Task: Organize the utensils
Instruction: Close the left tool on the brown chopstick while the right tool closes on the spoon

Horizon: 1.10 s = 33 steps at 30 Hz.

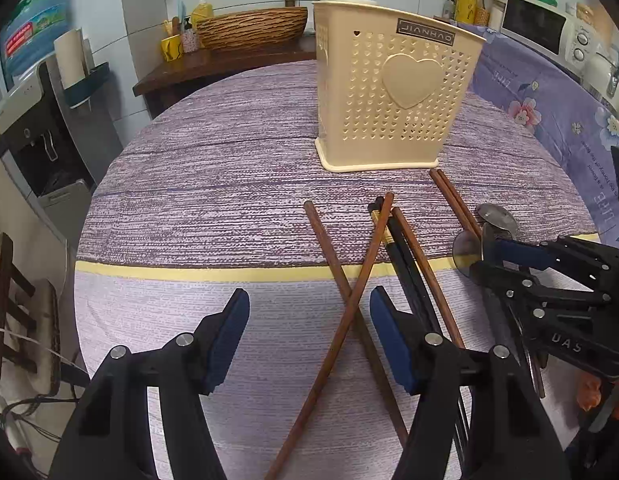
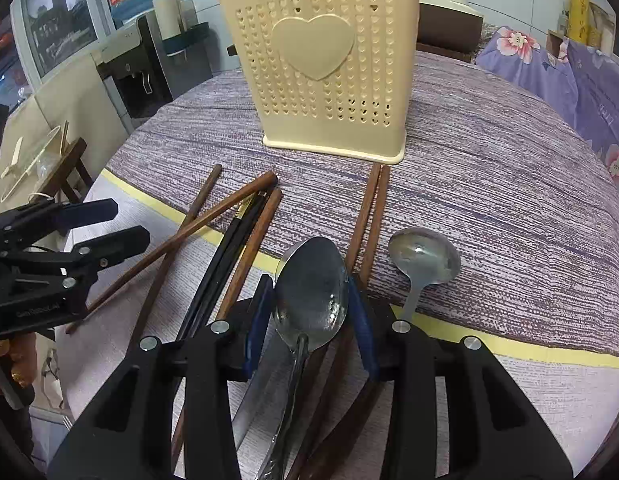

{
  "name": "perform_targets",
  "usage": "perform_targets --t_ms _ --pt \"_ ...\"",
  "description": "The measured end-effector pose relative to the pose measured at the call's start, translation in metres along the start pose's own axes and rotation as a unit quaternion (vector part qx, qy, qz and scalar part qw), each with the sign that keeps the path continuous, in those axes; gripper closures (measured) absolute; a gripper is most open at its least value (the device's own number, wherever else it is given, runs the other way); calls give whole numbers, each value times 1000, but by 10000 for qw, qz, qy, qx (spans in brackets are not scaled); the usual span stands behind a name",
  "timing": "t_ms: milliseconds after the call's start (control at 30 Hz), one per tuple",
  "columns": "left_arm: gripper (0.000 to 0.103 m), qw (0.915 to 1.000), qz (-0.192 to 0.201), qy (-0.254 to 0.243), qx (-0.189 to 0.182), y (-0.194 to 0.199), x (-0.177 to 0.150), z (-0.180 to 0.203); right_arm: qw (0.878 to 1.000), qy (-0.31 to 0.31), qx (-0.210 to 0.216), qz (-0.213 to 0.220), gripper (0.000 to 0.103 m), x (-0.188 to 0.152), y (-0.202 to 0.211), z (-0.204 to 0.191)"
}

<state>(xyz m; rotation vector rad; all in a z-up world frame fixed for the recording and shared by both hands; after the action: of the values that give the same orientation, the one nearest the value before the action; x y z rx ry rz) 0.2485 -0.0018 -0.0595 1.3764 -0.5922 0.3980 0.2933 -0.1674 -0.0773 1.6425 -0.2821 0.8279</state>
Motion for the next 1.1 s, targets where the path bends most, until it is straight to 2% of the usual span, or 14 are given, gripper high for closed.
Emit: perform_targets --t_ms 200,367,533,633,833,933,1100 --pt "41 9994 -17 -352 9 -3 3 12 9981 -200 76 573 64 6 46 5" --pt "53 9980 -155 -614 76 -14 6 26 9949 -198 31 992 64 9 86 7" --pt "59 9941 -272 -1032 204 -22 7 38 9942 -194 39 1055 65 7 98 7" --pt "68 9892 -329 -1374 381 -27 9 46 9939 -203 83 1084 65 8 101 7" --pt "72 9782 -657 -1939 348 -42 12 57 9934 -206 90 1125 65 1 107 7" --pt "73 9777 -716 -1949 321 -47 16 59 9933 -236 94 1130 65 0 107 9" --pt "86 9815 -841 -1722 21 -54 27 59 9932 -248 99 1134 65 -2 108 10"
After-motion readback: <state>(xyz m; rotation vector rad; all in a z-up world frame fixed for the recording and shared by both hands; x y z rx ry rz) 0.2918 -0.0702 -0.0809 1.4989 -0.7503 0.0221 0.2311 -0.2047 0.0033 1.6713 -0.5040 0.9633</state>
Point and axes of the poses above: each gripper's, at about its wrist camera, not at the fingertips, and y roughly against the way its jaws point, z to its right, x to its top, the point moved 2 cm from there along -y, roughly the way its jaws point, and after that the axes turned 9 degrees about y, right-handed, at the moved point
